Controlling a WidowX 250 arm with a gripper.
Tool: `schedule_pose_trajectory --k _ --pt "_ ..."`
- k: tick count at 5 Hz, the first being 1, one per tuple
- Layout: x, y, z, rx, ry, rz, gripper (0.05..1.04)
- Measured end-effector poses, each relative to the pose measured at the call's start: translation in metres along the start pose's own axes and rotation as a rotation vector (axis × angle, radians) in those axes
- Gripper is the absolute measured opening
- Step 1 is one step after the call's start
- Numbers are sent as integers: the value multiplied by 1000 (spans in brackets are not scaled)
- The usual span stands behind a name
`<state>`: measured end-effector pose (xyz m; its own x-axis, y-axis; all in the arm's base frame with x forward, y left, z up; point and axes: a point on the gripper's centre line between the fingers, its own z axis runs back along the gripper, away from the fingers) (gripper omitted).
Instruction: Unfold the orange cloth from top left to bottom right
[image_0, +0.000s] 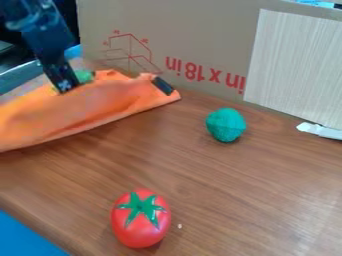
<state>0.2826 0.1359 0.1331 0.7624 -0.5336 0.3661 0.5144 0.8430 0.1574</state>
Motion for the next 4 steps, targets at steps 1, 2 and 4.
schedule_pose_trajectory --k 1,2,4 --pt "-9 -26 -15 -8 40 -64 50" --pt "-19 -41 -21 -6 55 -96 50" --pt "-33 -64 -26 -23 61 -180 50"
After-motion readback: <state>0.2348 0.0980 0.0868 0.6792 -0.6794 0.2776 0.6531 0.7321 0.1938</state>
